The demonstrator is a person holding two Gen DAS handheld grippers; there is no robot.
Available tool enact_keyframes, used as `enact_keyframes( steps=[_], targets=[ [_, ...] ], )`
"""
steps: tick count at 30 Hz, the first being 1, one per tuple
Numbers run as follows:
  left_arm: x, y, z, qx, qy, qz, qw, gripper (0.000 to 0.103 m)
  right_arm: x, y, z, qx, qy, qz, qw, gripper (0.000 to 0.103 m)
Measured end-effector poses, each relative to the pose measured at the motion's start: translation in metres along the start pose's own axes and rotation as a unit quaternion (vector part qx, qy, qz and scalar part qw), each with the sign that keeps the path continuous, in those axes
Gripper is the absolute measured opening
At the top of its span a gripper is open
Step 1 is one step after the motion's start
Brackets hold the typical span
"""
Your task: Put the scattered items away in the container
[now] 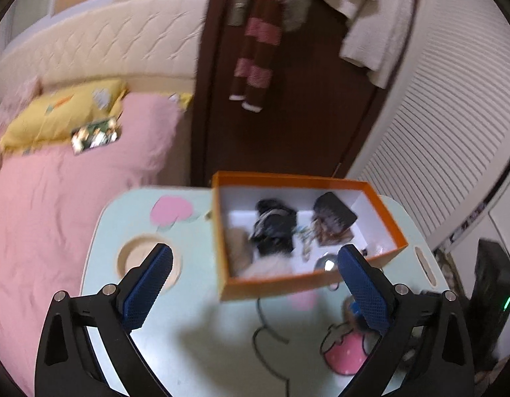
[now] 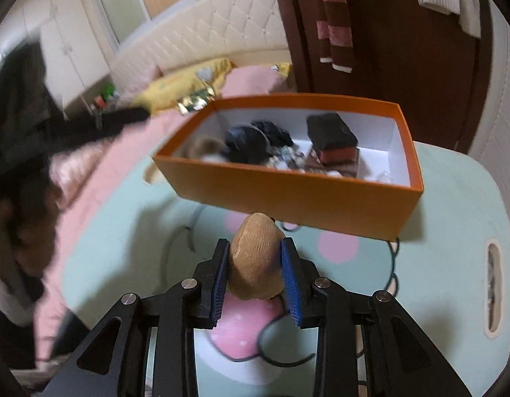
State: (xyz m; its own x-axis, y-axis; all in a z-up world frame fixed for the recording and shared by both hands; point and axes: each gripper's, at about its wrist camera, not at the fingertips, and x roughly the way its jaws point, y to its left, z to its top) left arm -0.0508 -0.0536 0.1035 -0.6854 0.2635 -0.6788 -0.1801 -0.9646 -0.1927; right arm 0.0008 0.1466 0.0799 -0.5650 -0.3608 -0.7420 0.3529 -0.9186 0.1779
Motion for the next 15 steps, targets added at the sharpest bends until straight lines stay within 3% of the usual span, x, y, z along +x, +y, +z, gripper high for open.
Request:
enact_keyframes(
  steps=[4, 6, 11, 13, 15],
  targets=[
    [0.022, -0.018, 0.02, 0.021, 0.025, -0.012, 0.9994, 0.094, 0.002, -0.003, -0.008, -0.013, -0.008, -0.013, 1.0, 0.042],
    [0.033, -0.026, 0.027, 0.033, 0.032, -0.011, 0.9989, 0.094, -0.004, -0.01, -0.009, 0.003, -0.017, 0.003, 1.0, 0.059],
    [0.061, -0.05, 0.037, 0.079, 0.052, -0.002, 0.9955, 0.086, -0.022, -0.029, -0.007, 0.057, -0.054, 0.043, 0.996, 0.063],
    [0.075, -0.055, 0.038, 0.086, 0.068, 0.007, 0.994, 0.078, -0.025, -0.034, -0.007, 0.069, -0.058, 0.045, 0.995, 0.063],
    [0.091, -0.057, 0.039, 0.087, 0.09, 0.011, 0.9921, 0.059, -0.024, -0.036, -0.007, 0.074, -0.058, 0.044, 0.995, 0.063]
  ],
)
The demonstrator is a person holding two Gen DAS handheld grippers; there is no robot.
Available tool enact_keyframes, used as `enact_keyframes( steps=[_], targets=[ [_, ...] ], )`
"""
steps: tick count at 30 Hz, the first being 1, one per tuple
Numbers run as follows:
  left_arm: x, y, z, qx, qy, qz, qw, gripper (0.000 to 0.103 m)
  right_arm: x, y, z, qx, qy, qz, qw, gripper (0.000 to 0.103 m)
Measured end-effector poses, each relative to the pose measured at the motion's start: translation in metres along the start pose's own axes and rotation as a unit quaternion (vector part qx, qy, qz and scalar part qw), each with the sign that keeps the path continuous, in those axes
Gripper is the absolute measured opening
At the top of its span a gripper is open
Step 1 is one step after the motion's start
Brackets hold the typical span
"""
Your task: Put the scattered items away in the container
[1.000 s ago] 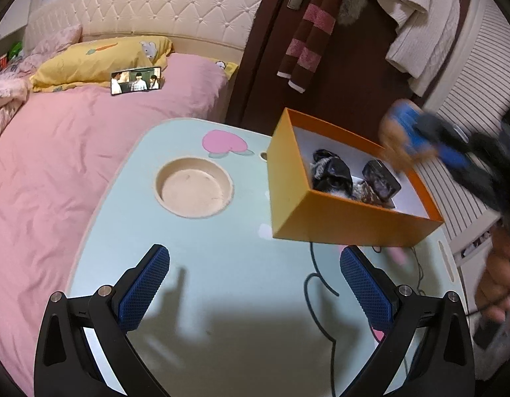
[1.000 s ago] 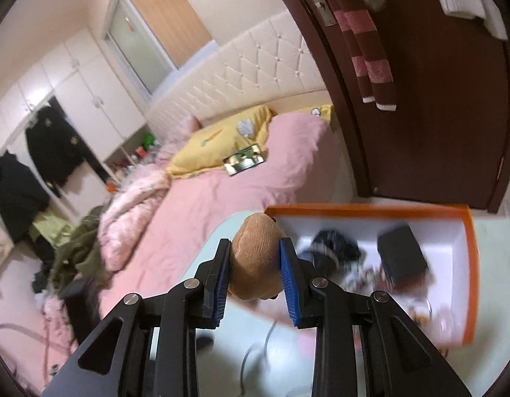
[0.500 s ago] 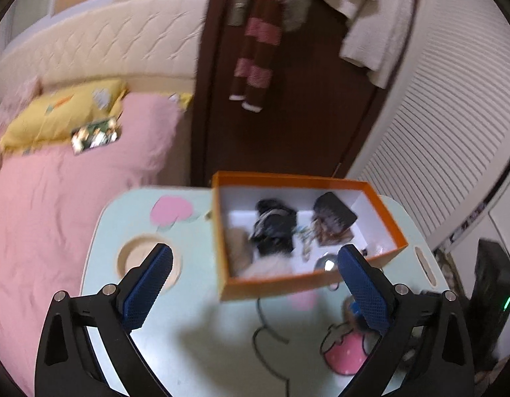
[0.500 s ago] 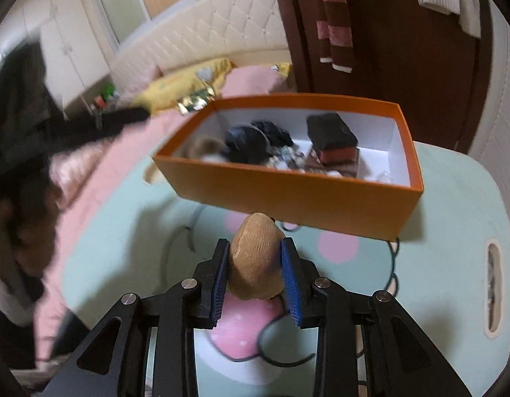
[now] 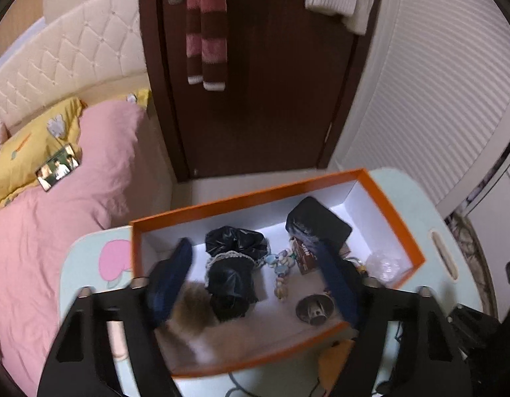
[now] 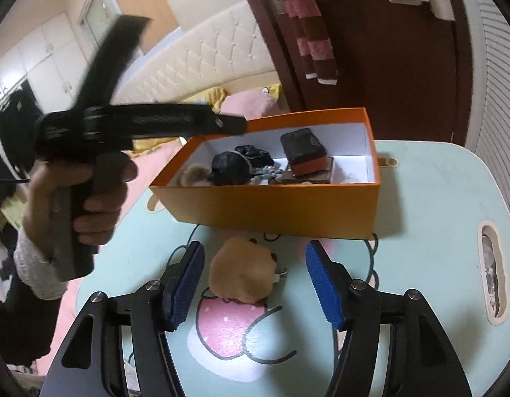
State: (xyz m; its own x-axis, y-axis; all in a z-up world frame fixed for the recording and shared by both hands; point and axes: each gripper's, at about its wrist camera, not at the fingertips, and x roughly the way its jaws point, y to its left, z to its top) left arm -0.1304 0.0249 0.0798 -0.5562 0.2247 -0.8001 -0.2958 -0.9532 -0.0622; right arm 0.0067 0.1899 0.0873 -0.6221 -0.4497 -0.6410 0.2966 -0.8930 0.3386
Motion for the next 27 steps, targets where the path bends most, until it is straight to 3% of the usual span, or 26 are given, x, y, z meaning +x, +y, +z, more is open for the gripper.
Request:
enact_keyframes(
  steps=[2, 3, 6, 14, 16, 17, 21, 27],
  targets=[
    [0.016, 0.001, 0.002, -0.004, 0.025, 0.006, 0.9996, 0.044, 0.001, -0.002, 0.0, 0.005, 0.001, 0.001, 1.0, 0.063],
    [0.022, 0.002, 0.002, -0.007, 0.038, 0.007, 0.9992, 0.042, 0.001, -0.004, 0.0, 0.007, 0.002, 0.002, 1.0, 0.063],
    [0.035, 0.005, 0.0, -0.012, 0.061, 0.017, 0.998, 0.042, 0.001, -0.007, -0.001, 0.012, 0.003, 0.005, 1.0, 0.063],
    [0.049, 0.004, -0.005, 0.008, 0.073, 0.068, 0.995, 0.043, 0.001, -0.009, -0.003, 0.015, 0.002, 0.009, 1.0, 0.063],
    [0.047, 0.005, -0.006, 0.0, 0.065, 0.064, 0.9958, 0.042, 0.002, -0.009, -0.003, 0.015, 0.001, 0.008, 1.0, 0.063],
    [0.046, 0.006, -0.004, -0.001, 0.063, 0.063, 0.9961, 0.031, 0.002, -0.01, -0.002, 0.015, 0.002, 0.008, 1.0, 0.063],
    [0.035, 0.015, 0.0, -0.024, 0.042, 0.031, 0.9983, 0.021, 0.002, -0.01, -0.001, 0.014, 0.002, 0.005, 1.0, 0.063],
    [-0.017, 0.018, -0.002, -0.036, -0.028, -0.013, 0.9989, 0.02, 0.001, -0.008, 0.001, 0.009, 0.004, -0.002, 1.0, 0.063]
  ],
)
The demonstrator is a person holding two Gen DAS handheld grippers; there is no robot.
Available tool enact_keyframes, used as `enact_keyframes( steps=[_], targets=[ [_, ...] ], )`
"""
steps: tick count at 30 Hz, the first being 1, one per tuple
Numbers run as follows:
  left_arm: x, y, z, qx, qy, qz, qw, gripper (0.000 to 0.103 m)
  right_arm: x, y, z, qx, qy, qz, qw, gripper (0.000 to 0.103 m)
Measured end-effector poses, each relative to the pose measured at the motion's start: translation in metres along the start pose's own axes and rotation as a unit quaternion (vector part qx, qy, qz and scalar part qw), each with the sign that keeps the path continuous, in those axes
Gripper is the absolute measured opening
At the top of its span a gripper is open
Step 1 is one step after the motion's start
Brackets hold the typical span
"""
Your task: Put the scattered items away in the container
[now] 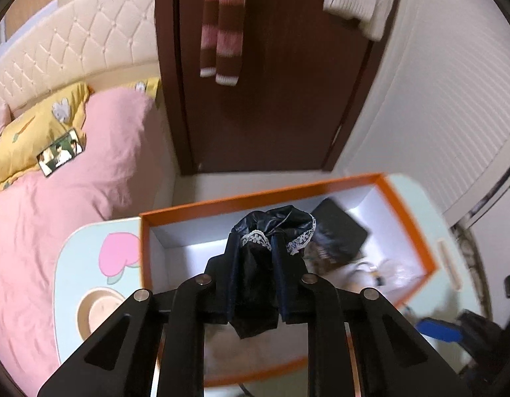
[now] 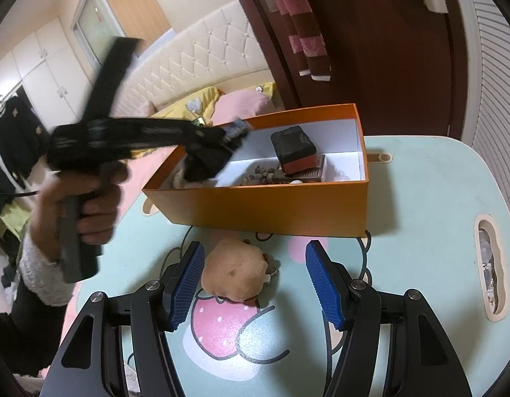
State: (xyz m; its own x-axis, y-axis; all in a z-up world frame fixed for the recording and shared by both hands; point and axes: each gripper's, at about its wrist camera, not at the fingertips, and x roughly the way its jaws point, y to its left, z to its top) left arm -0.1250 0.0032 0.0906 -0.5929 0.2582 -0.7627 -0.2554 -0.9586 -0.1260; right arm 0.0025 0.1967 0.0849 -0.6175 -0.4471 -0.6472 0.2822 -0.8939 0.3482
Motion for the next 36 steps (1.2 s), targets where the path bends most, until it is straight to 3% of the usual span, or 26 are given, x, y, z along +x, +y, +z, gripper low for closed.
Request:
enact_keyframes(
  steps=[5, 7, 10, 16, 21, 26, 28, 31, 33, 36],
  targets=[
    [-0.055, 0.009, -0.014, -0.027, -0.053, -0.04, 0.9974, 0.02, -0.005, 0.004, 0.001, -0.007, -0.004, -0.004, 1.0, 0.063],
    [-0.071, 0.013, -0.026, -0.037, -0.054, -0.056, 0.9963, 0.02, -0.005, 0.004, 0.002, -0.007, -0.004, -0.005, 1.0, 0.063],
    [-0.083, 0.015, -0.047, -0.035, -0.052, -0.048, 0.9968, 0.02, -0.004, 0.004, 0.003, -0.008, 0.0, -0.012, 1.0, 0.063],
    [-0.066, 0.028, -0.092, -0.09, -0.018, -0.087, 0.992, 0.02, -0.004, 0.005, 0.003, -0.004, 0.002, -0.027, 1.0, 0.063],
    [-0.05, 0.023, -0.12, -0.097, -0.014, -0.057, 0.9935, 0.02, -0.006, 0.002, 0.012, -0.01, -0.003, -0.043, 0.999, 0.063],
    [-0.049, 0.019, -0.129, -0.085, -0.025, -0.065, 0.994, 0.021, -0.006, 0.002, 0.042, -0.034, -0.026, -0.069, 0.997, 0.063],
    [-0.05, 0.017, -0.131, -0.073, -0.022, -0.064, 0.995, 0.023, 0.0, 0.002, 0.059, -0.046, -0.033, -0.088, 0.994, 0.063],
    [-0.052, 0.014, -0.135, -0.057, -0.017, -0.066, 0.9961, 0.037, 0.022, -0.002, 0.083, -0.057, -0.025, -0.109, 0.992, 0.063],
    [-0.053, 0.012, -0.139, -0.048, -0.01, -0.063, 0.9968, 0.056, 0.041, -0.006, 0.094, -0.051, -0.009, -0.103, 0.993, 0.063],
    [-0.057, 0.014, -0.148, -0.047, -0.016, -0.057, 0.9971, 0.057, 0.064, -0.009, 0.102, -0.056, 0.01, -0.106, 0.993, 0.063]
  ],
)
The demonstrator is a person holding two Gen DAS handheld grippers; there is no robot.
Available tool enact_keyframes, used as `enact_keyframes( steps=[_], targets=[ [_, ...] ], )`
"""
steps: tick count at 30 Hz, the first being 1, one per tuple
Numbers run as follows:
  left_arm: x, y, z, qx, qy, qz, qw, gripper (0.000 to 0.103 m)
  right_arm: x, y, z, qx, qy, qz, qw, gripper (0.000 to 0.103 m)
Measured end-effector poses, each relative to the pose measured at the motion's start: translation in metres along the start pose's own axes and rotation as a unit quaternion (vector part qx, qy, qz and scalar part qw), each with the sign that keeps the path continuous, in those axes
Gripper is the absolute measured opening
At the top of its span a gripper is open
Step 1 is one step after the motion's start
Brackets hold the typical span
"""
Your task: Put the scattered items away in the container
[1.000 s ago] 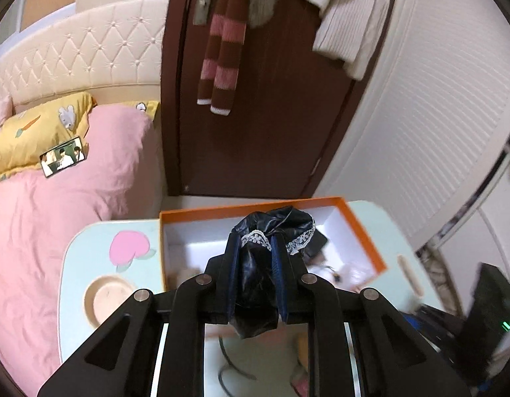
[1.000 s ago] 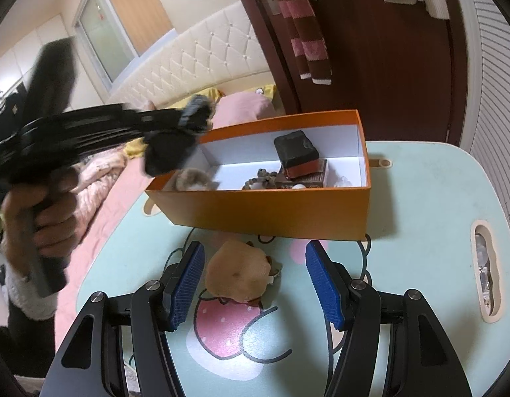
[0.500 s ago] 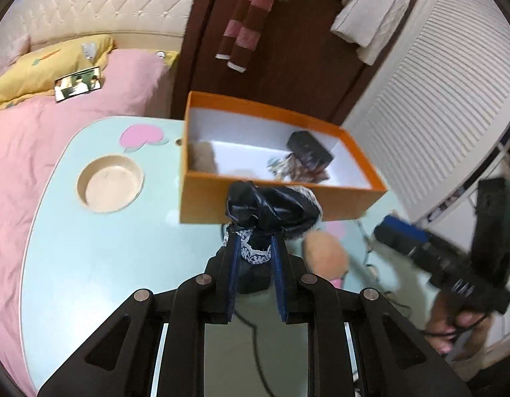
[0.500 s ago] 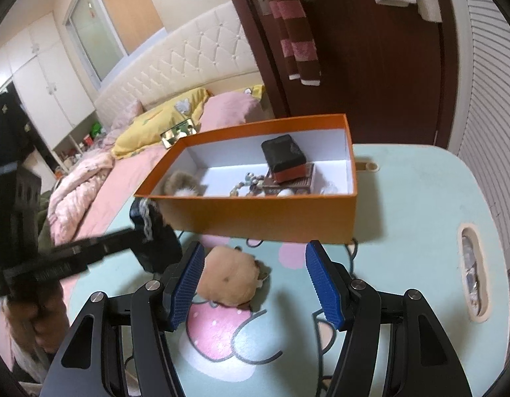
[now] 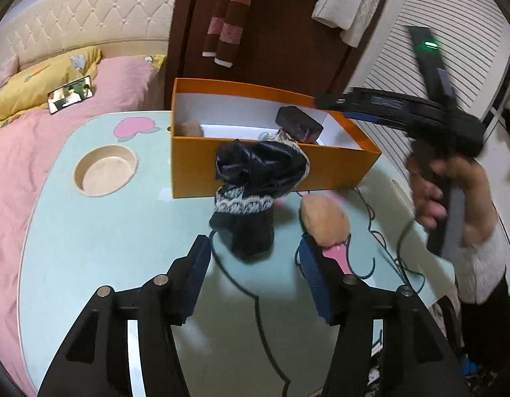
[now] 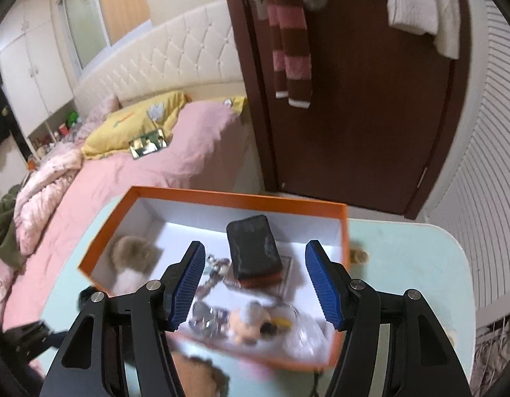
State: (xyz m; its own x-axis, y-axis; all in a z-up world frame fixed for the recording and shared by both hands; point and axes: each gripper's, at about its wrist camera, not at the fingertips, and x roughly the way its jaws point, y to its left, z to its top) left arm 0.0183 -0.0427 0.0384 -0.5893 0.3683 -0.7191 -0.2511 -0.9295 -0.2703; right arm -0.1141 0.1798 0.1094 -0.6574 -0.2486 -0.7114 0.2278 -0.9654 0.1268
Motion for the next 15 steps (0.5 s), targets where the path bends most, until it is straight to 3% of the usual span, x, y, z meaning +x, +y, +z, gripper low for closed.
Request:
enact_keyframes(
  steps=[4, 8, 15],
  targets=[
    [0.0, 0.008, -0.005, -0.01, 0.006, 0.001, 0.9999, 0.057, 0.028, 0.007, 0.002, -0.022, 0.027, -0.025, 0.999, 0.061],
    [0.006, 0.015, 0.002, -0.022, -0.004, 0.007, 0.9997, 0.057, 0.042, 0.012, 0.001, -0.035, 0.045, -0.042, 0.998, 0.039],
    [0.04, 0.016, 0.019, -0.031, 0.02, 0.001, 0.9993, 0.057, 0.033, 0.005, 0.0, -0.007, 0.036, -0.016, 0.999, 0.038]
  ],
)
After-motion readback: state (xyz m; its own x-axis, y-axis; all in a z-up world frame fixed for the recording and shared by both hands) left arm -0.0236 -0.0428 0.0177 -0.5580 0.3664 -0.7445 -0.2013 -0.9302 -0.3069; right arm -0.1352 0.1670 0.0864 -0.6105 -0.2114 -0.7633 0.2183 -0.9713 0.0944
